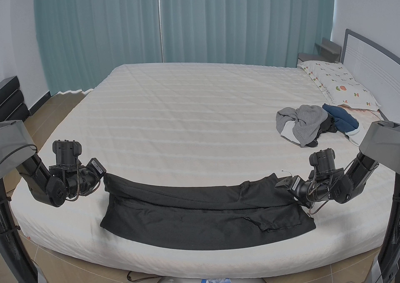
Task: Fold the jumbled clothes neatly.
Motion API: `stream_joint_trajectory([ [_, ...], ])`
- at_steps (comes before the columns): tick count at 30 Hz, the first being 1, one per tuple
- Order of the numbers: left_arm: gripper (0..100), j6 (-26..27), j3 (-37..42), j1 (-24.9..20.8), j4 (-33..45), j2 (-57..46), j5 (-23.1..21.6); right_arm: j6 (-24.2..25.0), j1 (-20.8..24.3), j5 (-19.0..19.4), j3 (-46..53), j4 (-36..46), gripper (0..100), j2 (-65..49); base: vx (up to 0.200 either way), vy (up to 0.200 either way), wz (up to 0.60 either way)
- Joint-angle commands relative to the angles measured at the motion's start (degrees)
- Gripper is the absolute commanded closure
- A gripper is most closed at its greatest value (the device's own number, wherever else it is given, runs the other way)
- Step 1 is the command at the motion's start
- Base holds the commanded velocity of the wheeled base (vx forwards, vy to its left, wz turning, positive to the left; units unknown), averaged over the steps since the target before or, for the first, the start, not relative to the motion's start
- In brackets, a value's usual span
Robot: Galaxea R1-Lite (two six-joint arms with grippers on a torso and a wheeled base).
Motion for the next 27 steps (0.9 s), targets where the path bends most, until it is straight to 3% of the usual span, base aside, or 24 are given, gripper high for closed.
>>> stream_joint_trajectory([
  [1, 100, 0.0, 0.0, -0.1, 0.0, 0.2, 0.0, 0.0, 0.1, 0.0, -0.2, 0.0, 0, 1.1, 0.0, 0.0, 0.0],
  [8, 100, 0.0, 0.0, 0.0, 0.0, 0.2, 0.1, -1.7, -1.0, -2.1, 0.8, 0.0, 0, -0.4, 0.0, 0.0, 0.0],
  [13, 100, 0.0, 0.0, -0.1, 0.0, 0.2, 0.1, -0.7, -0.5, -1.6, 1.1, 0.2, 0, -6.6, 0.0, 0.0, 0.0],
  [20, 100, 0.1, 0.1, 0.0, 0.0, 0.1, 0.2, 4.5, 4.7, -1.4, 2.0, 0.3, 0, -8.1, 0.0, 0.0, 0.0],
  [27, 100, 0.1, 0.1, 0.0, 0.0, 0.2, 0.2, 8.0, 8.8, -2.1, 1.1, 0.5, 0, -1.8, 0.0, 0.0, 0.0],
])
